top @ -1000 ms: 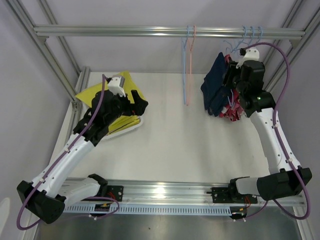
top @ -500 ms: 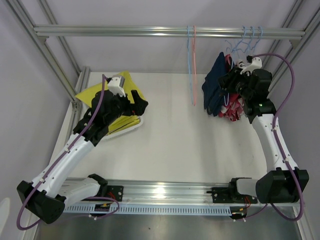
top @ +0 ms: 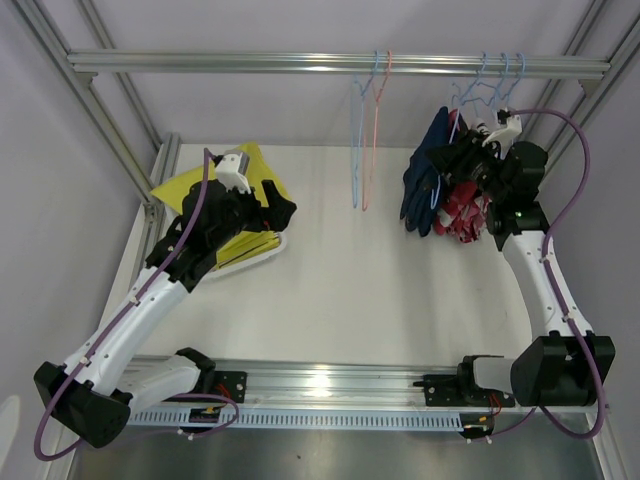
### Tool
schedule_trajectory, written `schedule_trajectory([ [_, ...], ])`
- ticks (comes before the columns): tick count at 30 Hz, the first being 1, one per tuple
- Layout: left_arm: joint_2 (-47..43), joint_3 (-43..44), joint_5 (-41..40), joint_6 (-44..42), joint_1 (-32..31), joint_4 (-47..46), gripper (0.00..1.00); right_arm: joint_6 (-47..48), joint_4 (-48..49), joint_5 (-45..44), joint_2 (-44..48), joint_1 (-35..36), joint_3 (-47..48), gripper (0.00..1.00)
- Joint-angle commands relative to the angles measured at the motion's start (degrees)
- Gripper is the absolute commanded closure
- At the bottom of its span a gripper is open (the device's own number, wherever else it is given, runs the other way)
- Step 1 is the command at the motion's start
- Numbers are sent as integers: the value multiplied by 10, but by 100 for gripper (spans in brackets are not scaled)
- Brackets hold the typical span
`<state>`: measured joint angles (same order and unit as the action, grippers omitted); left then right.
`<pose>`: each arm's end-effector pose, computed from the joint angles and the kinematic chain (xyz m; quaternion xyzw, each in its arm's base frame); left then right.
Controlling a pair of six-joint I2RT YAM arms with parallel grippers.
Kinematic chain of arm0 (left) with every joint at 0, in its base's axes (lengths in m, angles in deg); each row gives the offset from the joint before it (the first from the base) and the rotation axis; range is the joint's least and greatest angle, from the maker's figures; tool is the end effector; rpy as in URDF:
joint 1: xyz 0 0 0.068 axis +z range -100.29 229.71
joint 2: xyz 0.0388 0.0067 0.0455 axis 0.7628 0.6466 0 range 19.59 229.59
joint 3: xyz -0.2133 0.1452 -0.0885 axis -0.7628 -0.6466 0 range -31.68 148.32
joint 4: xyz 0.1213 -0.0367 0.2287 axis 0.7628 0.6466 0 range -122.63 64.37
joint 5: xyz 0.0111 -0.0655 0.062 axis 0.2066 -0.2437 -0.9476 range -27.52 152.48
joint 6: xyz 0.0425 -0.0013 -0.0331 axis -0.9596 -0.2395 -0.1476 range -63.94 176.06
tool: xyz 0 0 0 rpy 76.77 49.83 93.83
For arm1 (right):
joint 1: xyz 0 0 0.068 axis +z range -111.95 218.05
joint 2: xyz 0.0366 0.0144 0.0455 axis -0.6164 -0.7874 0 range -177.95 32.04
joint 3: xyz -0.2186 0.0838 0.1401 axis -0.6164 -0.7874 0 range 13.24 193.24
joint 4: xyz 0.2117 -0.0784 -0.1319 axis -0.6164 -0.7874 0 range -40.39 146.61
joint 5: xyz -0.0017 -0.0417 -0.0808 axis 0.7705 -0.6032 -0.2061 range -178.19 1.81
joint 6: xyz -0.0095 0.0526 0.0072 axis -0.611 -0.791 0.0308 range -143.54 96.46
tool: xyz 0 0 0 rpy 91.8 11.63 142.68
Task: Remove the trousers from the hanger
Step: Pick up the hanger from the clothesline.
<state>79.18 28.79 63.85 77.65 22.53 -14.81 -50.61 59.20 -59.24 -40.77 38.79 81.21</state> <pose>0.2089 -0.1081 0.3731 0.0463 0.8022 -0.2544 0.5381 0.2960 0.0210 0.4007 -0.0097 0.7191 0.3362 0.6081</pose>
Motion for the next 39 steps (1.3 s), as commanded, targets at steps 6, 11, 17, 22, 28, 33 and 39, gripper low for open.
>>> schedule_trajectory([
  [6, -6, 21, 15, 8, 7, -8, 1, -49, 110, 43, -11, -2, -20, 56],
  [11, -6, 23, 18, 9, 7, -8, 1, -61, 131, 47, -19, -18, -25, 61],
  [17, -6, 21, 19, 10, 9, -9, 1, -68, 149, 52, -29, -19, -23, 64],
  [22, -6, 22, 19, 10, 11, -9, 1, -73, 160, 54, -37, -21, -22, 72],
  [28, -6, 23, 21, 11, 11, -9, 1, -76, 165, 55, -41, -22, -24, 94],
  [33, -6, 24, 22, 11, 11, -9, 1, -77, 167, 55, -33, -22, -24, 100],
  [39, -6, 21, 25, 13, 12, -9, 1, -80, 164, 48, -17, -22, -15, 100],
])
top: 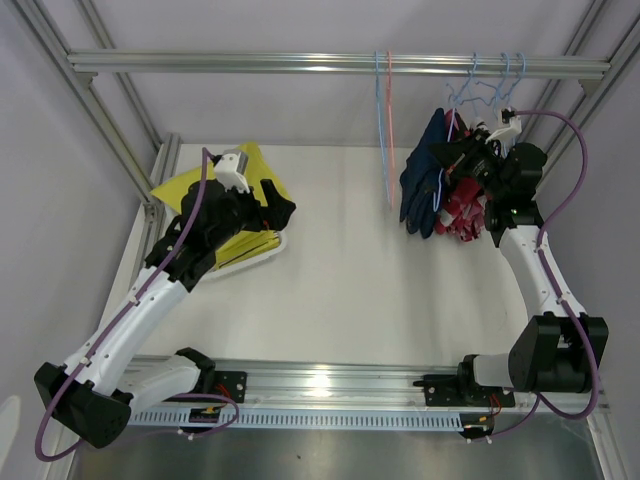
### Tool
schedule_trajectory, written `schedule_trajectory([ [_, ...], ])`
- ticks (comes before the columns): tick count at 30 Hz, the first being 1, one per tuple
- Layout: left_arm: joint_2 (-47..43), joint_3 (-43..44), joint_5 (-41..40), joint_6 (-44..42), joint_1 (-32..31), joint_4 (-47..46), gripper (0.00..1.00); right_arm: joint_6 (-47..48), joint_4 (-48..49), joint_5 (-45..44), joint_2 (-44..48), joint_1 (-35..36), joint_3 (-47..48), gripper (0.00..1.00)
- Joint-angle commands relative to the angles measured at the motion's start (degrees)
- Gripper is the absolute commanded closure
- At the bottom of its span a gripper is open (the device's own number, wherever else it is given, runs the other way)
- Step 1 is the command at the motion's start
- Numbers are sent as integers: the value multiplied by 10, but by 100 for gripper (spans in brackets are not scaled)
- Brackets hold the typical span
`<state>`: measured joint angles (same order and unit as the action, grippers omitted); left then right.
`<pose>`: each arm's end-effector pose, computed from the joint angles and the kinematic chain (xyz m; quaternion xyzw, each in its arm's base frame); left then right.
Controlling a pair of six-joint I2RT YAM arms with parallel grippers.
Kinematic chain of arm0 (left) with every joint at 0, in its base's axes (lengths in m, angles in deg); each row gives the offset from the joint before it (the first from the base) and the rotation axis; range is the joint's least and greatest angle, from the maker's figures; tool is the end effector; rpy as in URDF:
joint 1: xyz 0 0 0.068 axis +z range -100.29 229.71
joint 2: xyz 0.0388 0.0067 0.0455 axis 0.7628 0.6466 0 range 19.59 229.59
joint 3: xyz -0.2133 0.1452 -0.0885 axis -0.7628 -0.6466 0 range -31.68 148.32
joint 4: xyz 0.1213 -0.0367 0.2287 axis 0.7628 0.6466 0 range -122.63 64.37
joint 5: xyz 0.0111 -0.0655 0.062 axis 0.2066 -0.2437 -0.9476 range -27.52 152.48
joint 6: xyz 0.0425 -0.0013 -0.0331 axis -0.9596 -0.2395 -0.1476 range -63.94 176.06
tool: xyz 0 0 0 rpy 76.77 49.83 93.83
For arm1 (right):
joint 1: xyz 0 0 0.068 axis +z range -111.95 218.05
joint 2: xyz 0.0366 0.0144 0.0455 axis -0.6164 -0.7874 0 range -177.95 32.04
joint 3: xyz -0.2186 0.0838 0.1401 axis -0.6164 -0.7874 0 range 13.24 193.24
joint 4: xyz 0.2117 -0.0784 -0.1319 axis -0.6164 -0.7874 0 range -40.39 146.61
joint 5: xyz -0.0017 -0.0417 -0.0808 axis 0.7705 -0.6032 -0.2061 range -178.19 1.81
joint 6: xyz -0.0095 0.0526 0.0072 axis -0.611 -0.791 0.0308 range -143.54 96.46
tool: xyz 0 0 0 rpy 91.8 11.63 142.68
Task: Remove the trousers from the hanger
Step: Pick up the hanger from the clothesline.
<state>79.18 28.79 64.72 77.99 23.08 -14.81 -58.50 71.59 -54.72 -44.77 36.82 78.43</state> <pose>0.2096 -0.1066 0.3731 0.0446 0.8023 -0.2590 0.5360 0.3157 0.0128 0.3860 0.0050 0.6896 0.3912 0.6094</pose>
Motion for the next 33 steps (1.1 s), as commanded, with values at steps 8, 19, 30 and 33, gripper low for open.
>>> schedule_trajectory([
  [8, -6, 21, 18, 9, 6, -9, 1, 8, 15, -24, 36, -3, 49, 100],
  [19, -5, 21, 19, 9, 6, -10, 1, 20, -26, -34, 18, -3, 136, 100],
  [30, -4, 20, 20, 9, 6, -10, 1, 23, -46, -26, 31, -3, 144, 100],
  [33, -4, 20, 21, 9, 6, -10, 0, 28, -50, -21, 47, -2, 130, 100],
])
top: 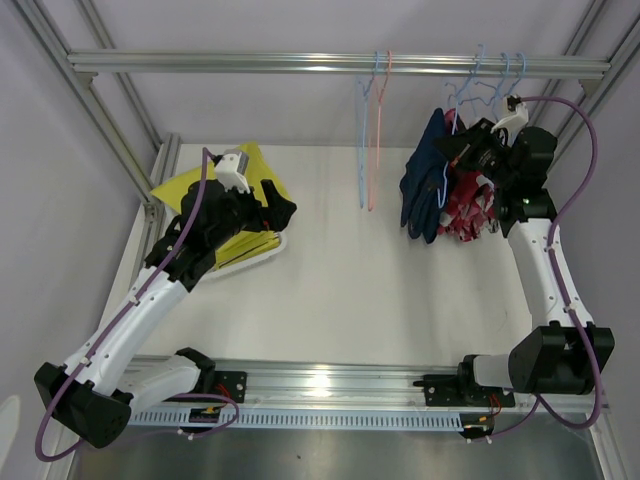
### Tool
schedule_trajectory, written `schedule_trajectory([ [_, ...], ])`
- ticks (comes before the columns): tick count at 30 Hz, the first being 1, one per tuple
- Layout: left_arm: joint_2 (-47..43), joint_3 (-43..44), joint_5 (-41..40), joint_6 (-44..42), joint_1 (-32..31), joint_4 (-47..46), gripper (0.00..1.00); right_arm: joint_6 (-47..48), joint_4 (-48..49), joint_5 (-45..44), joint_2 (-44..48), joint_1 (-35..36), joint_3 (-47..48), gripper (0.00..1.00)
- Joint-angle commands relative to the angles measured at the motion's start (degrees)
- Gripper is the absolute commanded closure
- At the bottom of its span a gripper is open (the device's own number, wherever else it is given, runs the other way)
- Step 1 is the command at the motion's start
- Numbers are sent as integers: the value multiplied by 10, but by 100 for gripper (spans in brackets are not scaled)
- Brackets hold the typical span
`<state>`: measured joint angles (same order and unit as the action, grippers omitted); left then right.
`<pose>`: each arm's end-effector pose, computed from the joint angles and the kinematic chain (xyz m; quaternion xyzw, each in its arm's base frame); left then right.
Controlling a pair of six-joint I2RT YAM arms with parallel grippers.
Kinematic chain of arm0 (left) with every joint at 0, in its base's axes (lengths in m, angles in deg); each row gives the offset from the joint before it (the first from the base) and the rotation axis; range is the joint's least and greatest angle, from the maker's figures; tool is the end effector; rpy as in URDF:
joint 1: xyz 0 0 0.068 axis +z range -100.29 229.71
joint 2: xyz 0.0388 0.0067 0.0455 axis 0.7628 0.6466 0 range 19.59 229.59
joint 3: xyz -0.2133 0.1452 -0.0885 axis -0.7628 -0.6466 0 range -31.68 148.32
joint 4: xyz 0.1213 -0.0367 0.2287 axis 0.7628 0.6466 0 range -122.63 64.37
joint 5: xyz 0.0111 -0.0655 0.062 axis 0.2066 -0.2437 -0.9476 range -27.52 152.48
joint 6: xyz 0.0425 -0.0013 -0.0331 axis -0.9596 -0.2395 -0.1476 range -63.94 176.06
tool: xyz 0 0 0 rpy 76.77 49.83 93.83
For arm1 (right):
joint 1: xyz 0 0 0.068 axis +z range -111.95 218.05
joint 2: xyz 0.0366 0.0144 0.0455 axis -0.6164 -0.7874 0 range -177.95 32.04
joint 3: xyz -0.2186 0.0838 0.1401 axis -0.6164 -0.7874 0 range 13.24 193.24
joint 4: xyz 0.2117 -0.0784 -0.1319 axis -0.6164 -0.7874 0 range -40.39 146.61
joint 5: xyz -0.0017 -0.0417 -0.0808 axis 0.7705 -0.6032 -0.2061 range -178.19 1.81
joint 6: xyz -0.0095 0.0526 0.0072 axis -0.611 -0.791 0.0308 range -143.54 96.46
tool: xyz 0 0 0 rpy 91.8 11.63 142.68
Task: Remove the trousers from the hanger
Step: Pick up the hanger from the clothesline.
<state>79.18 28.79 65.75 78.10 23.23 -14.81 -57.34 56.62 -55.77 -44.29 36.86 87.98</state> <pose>0.2096 -0.1066 0.3731 0.0481 0.8020 -0.2653 0.5330 0.3086 0.0126 0.4203 0.0213 0.7150 0.3801 0.5864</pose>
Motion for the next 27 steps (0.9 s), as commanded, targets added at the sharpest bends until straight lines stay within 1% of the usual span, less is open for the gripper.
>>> schedule_trajectory([
  [1, -4, 20, 11, 8, 5, -10, 1, 17, 98, -9, 48, -2, 31, 100],
  [17, -2, 20, 10, 6, 5, -9, 1, 30, 89, -3, 101, -2, -6, 100],
  [27, -3, 20, 13, 6, 5, -10, 1, 18, 97, -18, 114, -2, -3, 100],
])
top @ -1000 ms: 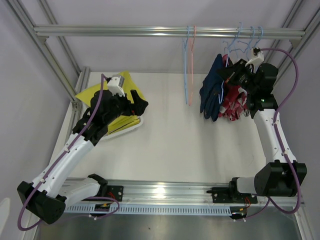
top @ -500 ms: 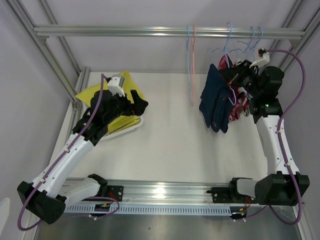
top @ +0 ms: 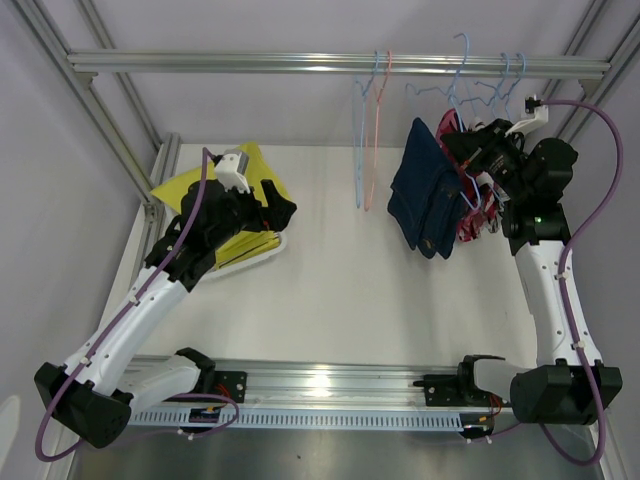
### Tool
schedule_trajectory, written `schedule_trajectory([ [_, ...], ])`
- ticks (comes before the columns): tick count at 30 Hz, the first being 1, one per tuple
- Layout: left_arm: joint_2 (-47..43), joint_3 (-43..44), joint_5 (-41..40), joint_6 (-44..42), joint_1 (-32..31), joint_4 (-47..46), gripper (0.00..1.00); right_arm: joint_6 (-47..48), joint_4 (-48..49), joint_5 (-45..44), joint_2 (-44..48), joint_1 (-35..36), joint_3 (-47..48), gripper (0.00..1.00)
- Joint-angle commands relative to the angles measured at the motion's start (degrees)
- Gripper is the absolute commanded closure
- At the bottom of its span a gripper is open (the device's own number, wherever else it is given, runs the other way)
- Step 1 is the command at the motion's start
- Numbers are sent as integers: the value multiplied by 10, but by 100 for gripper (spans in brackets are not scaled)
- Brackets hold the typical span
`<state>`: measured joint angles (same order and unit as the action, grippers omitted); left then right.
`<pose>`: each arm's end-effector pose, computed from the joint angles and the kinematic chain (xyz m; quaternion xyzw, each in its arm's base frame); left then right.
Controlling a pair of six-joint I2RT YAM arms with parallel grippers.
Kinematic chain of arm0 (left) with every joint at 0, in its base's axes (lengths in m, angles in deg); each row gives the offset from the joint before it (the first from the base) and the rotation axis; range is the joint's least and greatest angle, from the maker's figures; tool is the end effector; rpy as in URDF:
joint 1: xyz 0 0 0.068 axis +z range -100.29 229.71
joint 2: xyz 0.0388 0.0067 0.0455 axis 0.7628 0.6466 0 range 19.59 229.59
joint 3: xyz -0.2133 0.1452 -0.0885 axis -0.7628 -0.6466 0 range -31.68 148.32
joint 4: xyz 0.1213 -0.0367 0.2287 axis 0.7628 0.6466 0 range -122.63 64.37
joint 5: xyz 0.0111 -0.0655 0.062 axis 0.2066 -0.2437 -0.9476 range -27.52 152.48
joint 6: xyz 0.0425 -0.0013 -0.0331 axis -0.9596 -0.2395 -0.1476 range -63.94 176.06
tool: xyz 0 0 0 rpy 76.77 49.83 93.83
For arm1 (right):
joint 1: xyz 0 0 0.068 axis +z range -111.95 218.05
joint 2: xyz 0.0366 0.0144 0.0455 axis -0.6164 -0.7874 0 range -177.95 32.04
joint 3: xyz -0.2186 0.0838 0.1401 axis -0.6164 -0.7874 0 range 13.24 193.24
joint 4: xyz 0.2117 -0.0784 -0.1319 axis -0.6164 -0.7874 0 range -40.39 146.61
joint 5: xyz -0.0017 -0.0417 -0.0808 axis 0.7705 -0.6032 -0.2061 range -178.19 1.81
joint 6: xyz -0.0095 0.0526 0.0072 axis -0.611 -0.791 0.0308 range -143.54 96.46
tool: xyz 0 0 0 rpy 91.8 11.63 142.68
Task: Remove the trousers from the hanger
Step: Pick up the hanger from the clothesline.
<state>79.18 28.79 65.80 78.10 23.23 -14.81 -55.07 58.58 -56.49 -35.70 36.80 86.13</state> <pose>0.2096 -0.1066 0.3731 0.0483 0.8020 -0.2657 0.5328 0.2625 0.0129 0.4525 -0.0168 0.6686 0.3629 0.6489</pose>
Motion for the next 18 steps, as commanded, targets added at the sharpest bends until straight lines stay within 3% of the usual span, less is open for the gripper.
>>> schedule_trajectory([
  [1, -3, 21, 13, 6, 5, -10, 1, -6, 79, -10, 31, -1, 14, 100],
  [12, -10, 18, 29, 1, 5, -17, 1, 22, 45, -38, 107, 13, -25, 100],
  [18, -11, 18, 42, -8, -1, -22, 1, 36, 23, -59, 165, 57, -75, 100],
])
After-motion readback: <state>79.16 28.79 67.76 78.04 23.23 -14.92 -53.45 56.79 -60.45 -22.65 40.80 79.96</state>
